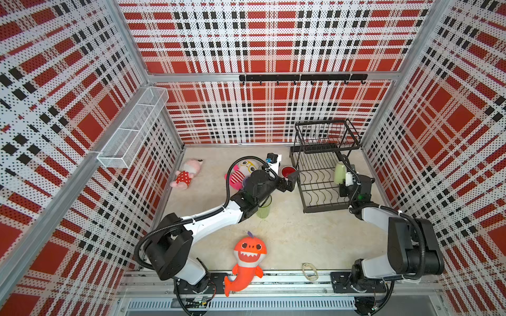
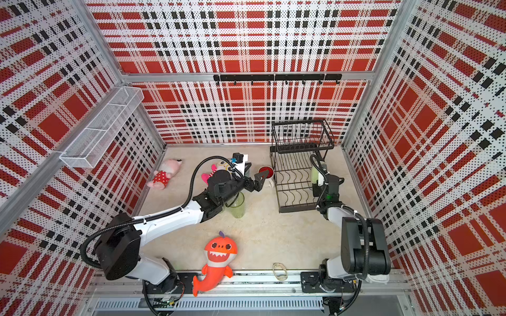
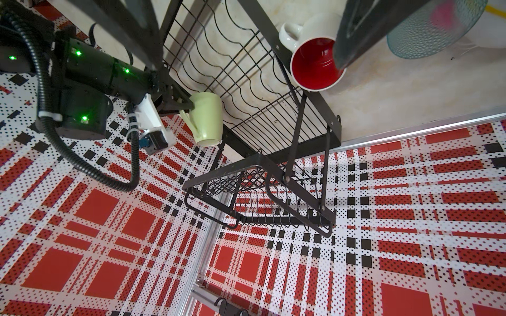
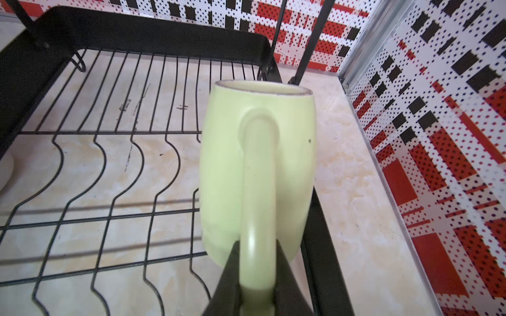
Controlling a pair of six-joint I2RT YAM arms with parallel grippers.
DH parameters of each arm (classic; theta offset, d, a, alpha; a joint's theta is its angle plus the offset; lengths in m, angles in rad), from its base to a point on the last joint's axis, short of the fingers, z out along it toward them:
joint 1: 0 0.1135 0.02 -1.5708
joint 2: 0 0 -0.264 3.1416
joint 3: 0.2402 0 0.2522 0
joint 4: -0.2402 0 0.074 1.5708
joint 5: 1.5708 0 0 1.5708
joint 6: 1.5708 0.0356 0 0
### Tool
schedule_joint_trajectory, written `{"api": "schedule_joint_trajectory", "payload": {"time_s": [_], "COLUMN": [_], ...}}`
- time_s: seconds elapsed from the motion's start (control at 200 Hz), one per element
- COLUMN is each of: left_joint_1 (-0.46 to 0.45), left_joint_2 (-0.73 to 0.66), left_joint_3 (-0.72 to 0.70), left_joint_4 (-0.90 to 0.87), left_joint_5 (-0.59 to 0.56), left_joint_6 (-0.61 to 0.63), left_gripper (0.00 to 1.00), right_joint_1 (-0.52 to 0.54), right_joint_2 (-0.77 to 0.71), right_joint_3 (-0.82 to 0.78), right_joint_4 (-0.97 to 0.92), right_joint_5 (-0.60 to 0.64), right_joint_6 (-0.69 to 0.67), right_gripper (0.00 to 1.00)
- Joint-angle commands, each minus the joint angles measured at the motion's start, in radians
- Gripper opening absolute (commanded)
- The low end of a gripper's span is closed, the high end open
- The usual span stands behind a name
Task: Load cups into a dish rack
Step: Place the cup upside down at the dish rack.
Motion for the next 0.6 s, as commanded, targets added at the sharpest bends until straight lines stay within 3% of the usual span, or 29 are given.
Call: {"api": "schedule_joint_trajectory", "payload": {"time_s": [0.0,0.401,0.596], "left_joint_1": [-0.004,-0.011,-0.011], "left_joint_2": [0.013,0.027,0.025], "left_joint_3": [0.037,0.042,0.032], "left_joint_4": [0.000,-0.001,-0.006], "left_joint_5": [-0.005,-0.003,0.002], "left_joint_6": [-0.005,-0.003,-0.002], "left_gripper": [1.00,1.00,1.00], "right_joint_1": [-0.023,-0.026,-0.026], "right_joint_2": [0.020,0.028,-0.002], "right_joint_3": [0.046,0.107,0.085], "right_joint_4": [0.149,-0.065,-0.080], "right_joint_5": [-0.047,-0.032,-0.022], "right_joint_6": [-0.013,-0.103,-0.099], "right_gripper": [0.00,0.00,0.03]}}
